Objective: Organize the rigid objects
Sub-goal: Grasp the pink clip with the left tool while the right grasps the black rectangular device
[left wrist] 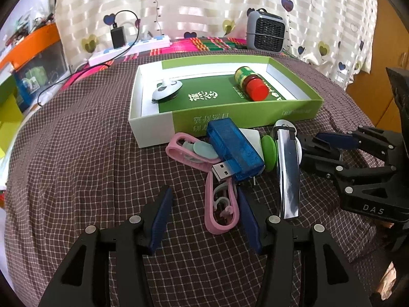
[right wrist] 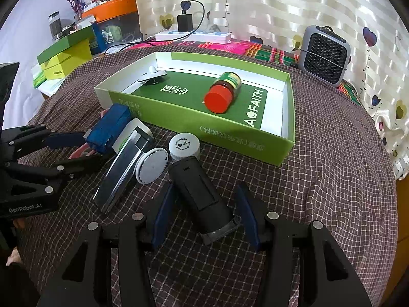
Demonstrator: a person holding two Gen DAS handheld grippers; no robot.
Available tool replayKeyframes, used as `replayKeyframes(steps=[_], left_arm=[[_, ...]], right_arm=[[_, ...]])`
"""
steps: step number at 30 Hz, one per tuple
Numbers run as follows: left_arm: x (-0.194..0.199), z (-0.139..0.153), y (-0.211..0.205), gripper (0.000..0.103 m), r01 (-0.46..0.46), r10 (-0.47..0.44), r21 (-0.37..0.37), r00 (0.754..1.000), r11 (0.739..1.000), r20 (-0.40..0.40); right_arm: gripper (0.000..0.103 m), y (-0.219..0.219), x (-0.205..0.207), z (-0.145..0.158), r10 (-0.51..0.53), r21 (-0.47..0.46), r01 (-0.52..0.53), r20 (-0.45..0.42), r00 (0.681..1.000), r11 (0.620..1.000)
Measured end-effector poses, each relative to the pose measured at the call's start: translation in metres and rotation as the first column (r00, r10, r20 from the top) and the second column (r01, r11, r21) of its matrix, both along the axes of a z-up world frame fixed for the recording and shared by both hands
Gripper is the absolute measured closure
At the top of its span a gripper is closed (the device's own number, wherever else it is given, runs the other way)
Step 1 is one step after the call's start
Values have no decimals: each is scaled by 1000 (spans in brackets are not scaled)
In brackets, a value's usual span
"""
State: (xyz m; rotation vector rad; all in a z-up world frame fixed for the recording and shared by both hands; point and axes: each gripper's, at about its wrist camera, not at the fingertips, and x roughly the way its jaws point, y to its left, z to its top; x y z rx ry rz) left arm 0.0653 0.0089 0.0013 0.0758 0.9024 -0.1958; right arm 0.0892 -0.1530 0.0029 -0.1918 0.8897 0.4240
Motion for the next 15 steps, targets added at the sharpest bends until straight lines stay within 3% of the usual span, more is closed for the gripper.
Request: replayKeyframes(steps=[10,15], left_arm=[[0,0,4,58,-11,11,-3,1000,1000,7],[-1,0,5,63,-18,18,-4,1000,1000,10]], right_arm=[[53,0,0,0,-1,4,1,-2,1000,1000],[63,-1,-1,0,0,13,0,-3,1000,1000]])
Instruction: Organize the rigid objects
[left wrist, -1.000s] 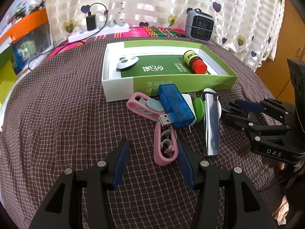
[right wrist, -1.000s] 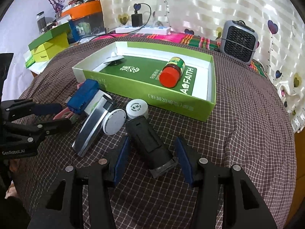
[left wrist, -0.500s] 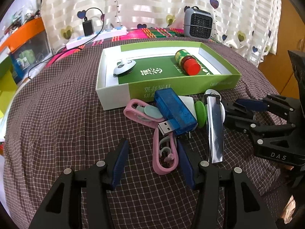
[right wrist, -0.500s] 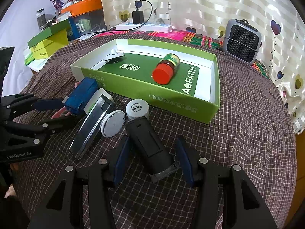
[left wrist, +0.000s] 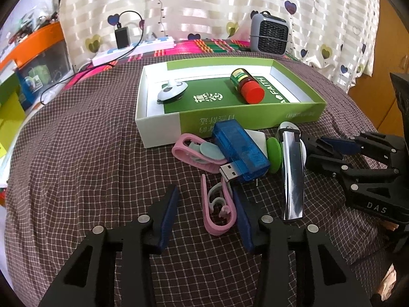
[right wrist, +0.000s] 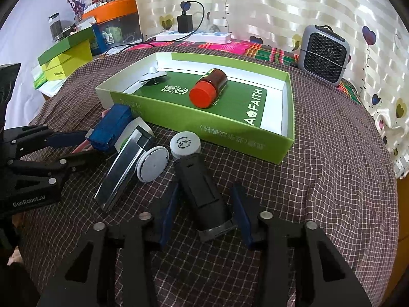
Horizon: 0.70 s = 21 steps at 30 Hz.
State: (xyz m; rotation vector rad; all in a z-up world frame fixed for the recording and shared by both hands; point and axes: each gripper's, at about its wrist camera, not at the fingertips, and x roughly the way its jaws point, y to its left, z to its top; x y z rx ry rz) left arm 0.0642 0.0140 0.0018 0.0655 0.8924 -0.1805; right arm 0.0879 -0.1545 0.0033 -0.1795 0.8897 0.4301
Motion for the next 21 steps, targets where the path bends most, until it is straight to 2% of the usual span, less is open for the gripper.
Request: replayKeyframes(steps=[5,11,21], left_arm=[[-1,0,2,71,-5,5,1,1000,1000,2],[-1,1,6,80,-14,14,-3,1000,1000,4],[-2,1,7,80,-14,14,-7,1000,1000,8]], right_arm=[[72,-1,-1,0,1,0,-1,0,1000,1000],[74,-1,-3,1,-2,-2,2,3,1000,1000],[74,-1,-5,1,-7,-2,7,3,1000,1000]])
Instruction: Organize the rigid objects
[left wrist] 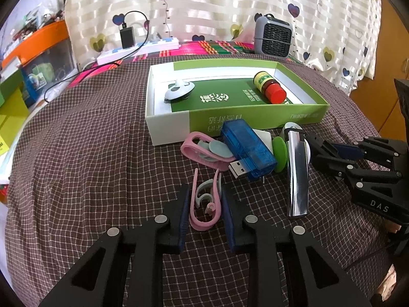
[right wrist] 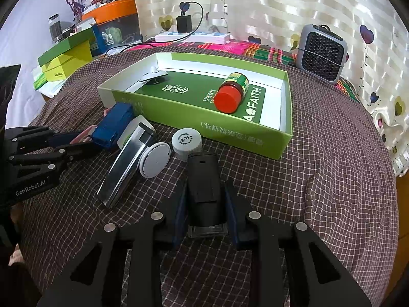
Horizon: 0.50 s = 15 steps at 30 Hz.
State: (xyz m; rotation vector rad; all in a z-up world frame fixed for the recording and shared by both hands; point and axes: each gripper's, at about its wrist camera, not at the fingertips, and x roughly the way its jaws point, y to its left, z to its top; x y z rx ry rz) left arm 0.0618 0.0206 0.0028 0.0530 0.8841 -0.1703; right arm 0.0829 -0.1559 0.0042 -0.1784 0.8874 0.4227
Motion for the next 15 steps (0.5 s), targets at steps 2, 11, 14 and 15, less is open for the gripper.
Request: replayKeyframes(steps=[2,11,14,15], left_arm=[[0,0,0,80,-1,1,0,1000,1000,0],[0,0,0,80,-1,1,-2,1000,1000,-1],[0,1,0,80,-1,1,-4,1000,1000,-3],[0,1,0,80,0,0,-6,1000,1000,-3]], right_arm=[[74,0,0,0,0,0,0,0,1000,1000],[74,0,0,0,0,0,0,0,1000,1000],[74,-1,0,0,-2,0,2,-1,1000,1000],[74,-1,0,0,-4,1,4,-3,1000,1000]])
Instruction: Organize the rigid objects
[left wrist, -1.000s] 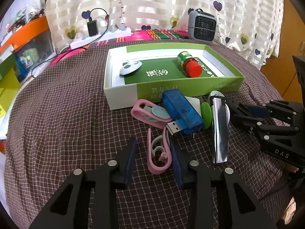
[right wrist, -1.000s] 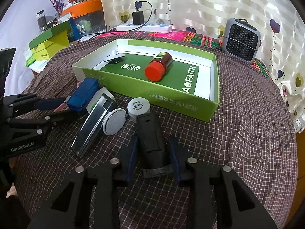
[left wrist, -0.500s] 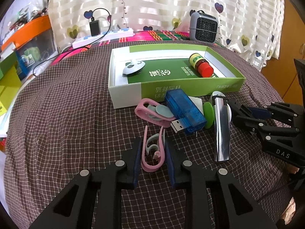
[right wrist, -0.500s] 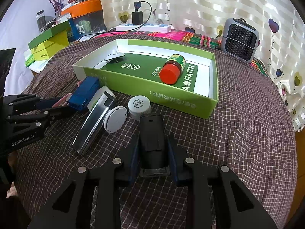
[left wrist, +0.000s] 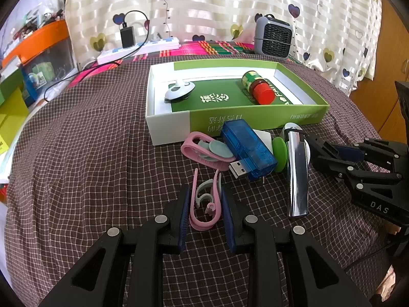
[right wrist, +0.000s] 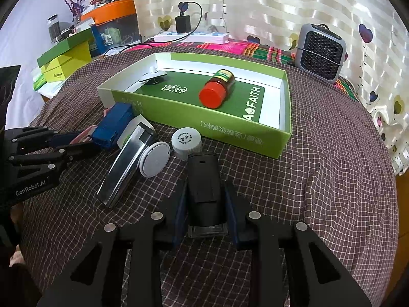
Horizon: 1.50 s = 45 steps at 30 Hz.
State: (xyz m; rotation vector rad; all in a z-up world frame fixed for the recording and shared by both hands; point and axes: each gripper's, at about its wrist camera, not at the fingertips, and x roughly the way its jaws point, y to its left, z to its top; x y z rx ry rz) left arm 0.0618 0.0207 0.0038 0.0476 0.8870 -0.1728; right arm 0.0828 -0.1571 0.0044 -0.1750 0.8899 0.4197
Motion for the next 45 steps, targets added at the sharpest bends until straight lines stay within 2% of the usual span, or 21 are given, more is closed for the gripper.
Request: replayKeyframes(steps=[17,45], left_arm=[[-6,7,3,80,5,-5,-19,1000,1000,4],[-19,55,-1,80,37,-35,-13,992,999,118]], right_arm=[[74,-4,-5,4,-32,34,33,-10,999,999],[74,-9,-14,40,-67,78,62,62,996,995]])
